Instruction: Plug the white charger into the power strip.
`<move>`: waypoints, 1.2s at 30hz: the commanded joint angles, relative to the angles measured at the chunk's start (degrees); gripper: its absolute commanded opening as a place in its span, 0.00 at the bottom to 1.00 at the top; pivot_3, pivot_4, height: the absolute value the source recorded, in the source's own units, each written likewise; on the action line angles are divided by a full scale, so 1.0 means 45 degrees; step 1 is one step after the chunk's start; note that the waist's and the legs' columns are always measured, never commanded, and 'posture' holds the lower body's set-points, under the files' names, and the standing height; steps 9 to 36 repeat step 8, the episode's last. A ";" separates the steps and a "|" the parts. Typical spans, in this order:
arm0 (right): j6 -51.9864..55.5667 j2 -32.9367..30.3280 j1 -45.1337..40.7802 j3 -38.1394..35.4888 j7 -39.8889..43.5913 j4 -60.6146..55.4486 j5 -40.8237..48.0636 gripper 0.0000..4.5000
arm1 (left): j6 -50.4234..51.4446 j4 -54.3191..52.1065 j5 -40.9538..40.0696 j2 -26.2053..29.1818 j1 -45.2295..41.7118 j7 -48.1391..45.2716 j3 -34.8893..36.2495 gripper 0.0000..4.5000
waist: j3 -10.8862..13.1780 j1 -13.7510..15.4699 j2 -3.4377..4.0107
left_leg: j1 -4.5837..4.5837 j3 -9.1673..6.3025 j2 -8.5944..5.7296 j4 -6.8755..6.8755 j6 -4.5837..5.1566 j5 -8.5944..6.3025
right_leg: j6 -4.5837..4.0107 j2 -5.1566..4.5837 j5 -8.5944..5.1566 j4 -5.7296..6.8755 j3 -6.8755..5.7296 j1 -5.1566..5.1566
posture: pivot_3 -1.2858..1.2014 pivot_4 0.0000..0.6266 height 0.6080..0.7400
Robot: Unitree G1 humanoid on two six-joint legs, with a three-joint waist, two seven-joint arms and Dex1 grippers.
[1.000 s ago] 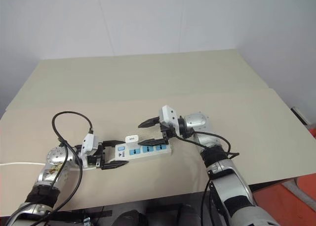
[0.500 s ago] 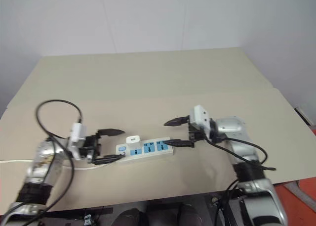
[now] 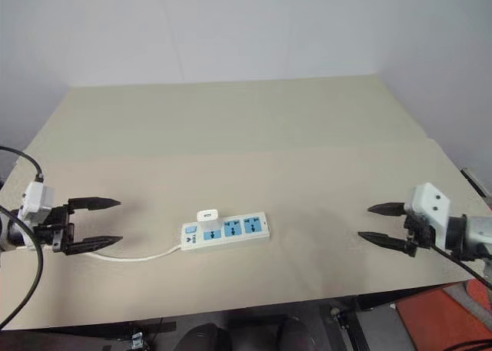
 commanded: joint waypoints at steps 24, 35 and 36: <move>0.1159 0.0832 -0.0110 0.0527 -0.1293 -0.1673 0.0450 0.78 | 0.0861 -0.2119 -0.0571 0.0188 0.1342 0.0593 0.0911 1.00 | 0.0010 -0.0131 -0.0016 | 0.0009 -0.0002 0.0002 0.0006 -0.0005 0.0003 | 0.0001 0.0000 0.0000 0.0004 0.0016 0.0002 | 0.52 0.24 1.00; 0.1159 0.0832 -0.0110 0.0527 -0.1293 -0.1673 0.0450 0.78 | 0.0861 -0.2119 -0.0571 0.0188 0.1342 0.0593 0.0911 1.00 | 0.0010 -0.0131 -0.0016 | 0.0009 -0.0002 0.0002 0.0006 -0.0005 0.0003 | 0.0001 0.0000 0.0000 0.0004 0.0016 0.0002 | 0.52 0.24 1.00; 0.1159 0.0832 -0.0110 0.0527 -0.1293 -0.1673 0.0450 0.78 | 0.0861 -0.2119 -0.0571 0.0188 0.1342 0.0593 0.0911 1.00 | 0.0010 -0.0131 -0.0016 | 0.0009 -0.0002 0.0002 0.0006 -0.0005 0.0003 | 0.0001 0.0000 0.0000 0.0004 0.0016 0.0002 | 0.52 0.24 1.00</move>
